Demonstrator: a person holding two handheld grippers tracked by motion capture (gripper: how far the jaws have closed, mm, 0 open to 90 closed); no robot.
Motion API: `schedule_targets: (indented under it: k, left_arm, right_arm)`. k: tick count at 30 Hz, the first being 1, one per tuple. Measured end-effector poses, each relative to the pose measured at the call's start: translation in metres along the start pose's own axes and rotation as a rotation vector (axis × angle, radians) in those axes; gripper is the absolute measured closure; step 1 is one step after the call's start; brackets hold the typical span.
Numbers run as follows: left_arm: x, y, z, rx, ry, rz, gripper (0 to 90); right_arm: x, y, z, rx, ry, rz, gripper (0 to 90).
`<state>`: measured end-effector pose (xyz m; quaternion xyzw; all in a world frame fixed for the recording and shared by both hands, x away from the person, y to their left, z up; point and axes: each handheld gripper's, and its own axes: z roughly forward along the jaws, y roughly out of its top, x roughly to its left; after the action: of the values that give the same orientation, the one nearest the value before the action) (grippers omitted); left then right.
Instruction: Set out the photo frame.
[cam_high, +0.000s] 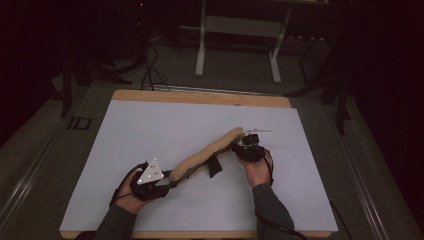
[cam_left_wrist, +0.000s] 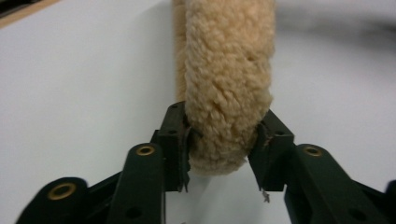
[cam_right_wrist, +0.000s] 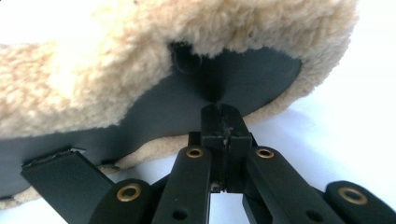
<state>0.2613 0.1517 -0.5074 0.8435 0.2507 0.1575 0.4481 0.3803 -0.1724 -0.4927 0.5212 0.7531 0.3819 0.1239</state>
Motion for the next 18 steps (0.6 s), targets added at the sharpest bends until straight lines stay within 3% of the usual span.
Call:
schedule_targets:
  k: [6, 12, 18]
  left_arm:
    - [-0.001, 0.002, 0.002, -0.032, -0.063, -0.027, 59.0]
    - [-0.012, 0.006, 0.007, -0.029, -0.112, 0.010, 63.7]
    - [-0.018, 0.009, 0.010, -0.027, -0.123, 0.027, 64.8]
  right_arm:
    - [-0.003, -0.001, 0.000, 0.006, -0.002, 0.003, 89.8]
    - [0.001, 0.002, 0.000, 0.002, 0.016, 0.005, 89.8]
    - [0.011, 0.007, 0.001, -0.003, 0.034, -0.023, 89.8]
